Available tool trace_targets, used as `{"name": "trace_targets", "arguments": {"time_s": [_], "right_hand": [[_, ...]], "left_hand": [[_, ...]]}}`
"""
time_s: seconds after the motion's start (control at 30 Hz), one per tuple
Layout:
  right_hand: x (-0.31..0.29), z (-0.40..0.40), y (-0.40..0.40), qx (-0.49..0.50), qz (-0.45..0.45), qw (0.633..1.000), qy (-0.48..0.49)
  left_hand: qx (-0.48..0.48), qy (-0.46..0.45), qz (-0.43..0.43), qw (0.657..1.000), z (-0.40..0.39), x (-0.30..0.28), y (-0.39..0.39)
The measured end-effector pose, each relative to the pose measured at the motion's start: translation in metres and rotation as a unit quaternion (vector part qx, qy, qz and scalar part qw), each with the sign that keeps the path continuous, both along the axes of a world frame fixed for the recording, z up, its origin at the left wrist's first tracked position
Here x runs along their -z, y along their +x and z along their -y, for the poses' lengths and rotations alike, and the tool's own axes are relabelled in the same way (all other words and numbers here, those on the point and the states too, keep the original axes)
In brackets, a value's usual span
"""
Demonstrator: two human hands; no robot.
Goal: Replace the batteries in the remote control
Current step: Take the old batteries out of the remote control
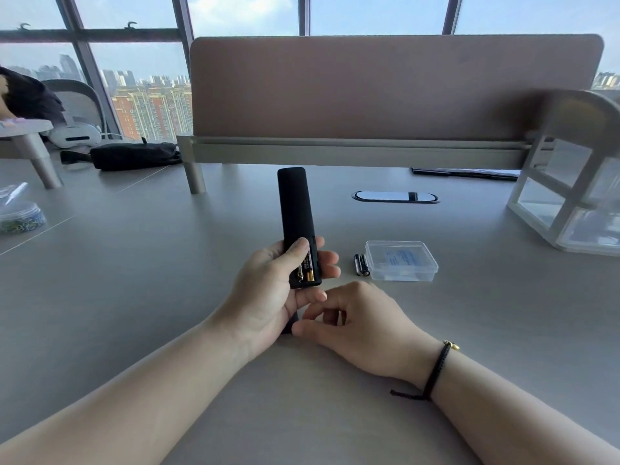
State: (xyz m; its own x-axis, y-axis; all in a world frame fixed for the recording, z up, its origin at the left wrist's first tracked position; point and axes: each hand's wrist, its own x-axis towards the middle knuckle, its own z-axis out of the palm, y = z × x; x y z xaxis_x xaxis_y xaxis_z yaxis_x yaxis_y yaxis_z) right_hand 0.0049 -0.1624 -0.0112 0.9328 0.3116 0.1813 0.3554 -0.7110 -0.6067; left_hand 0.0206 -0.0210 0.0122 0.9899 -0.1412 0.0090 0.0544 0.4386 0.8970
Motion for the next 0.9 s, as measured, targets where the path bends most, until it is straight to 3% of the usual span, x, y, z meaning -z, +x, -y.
{"name": "trace_targets", "arguments": {"time_s": [0.13, 0.27, 0.4, 0.53, 0.67, 0.77, 0.9], "right_hand": [[0.001, 0.005, 0.005, -0.038, 0.008, 0.992, 0.119], [-0.003, 0.011, 0.012, 0.002, 0.027, 0.978, 0.209], [-0.005, 0.013, 0.015, 0.033, 0.027, 0.959, 0.28], [-0.003, 0.011, 0.012, 0.016, 0.019, 0.961, 0.275], [0.0, 0.009, 0.012, 0.011, 0.06, 0.978, 0.197], [0.001, 0.008, 0.011, 0.016, 0.071, 0.981, 0.18], [0.002, 0.01, 0.013, 0.028, 0.083, 0.982, 0.168]], "left_hand": [[0.005, -0.027, -0.012, 1.0, 0.001, -0.001, 0.001], [-0.001, -0.067, -0.032, 0.997, 0.003, 0.002, 0.001], [-0.002, -0.041, -0.041, 0.998, 0.007, 0.007, 0.0], [-0.021, 0.055, -0.021, 0.998, 0.005, 0.007, 0.0], [-0.073, 0.161, 0.023, 0.984, 0.002, 0.008, 0.002], [-0.064, 0.145, 0.018, 0.987, 0.003, 0.008, 0.0], [-0.011, 0.056, -0.031, 0.998, 0.009, 0.01, -0.004]]}}
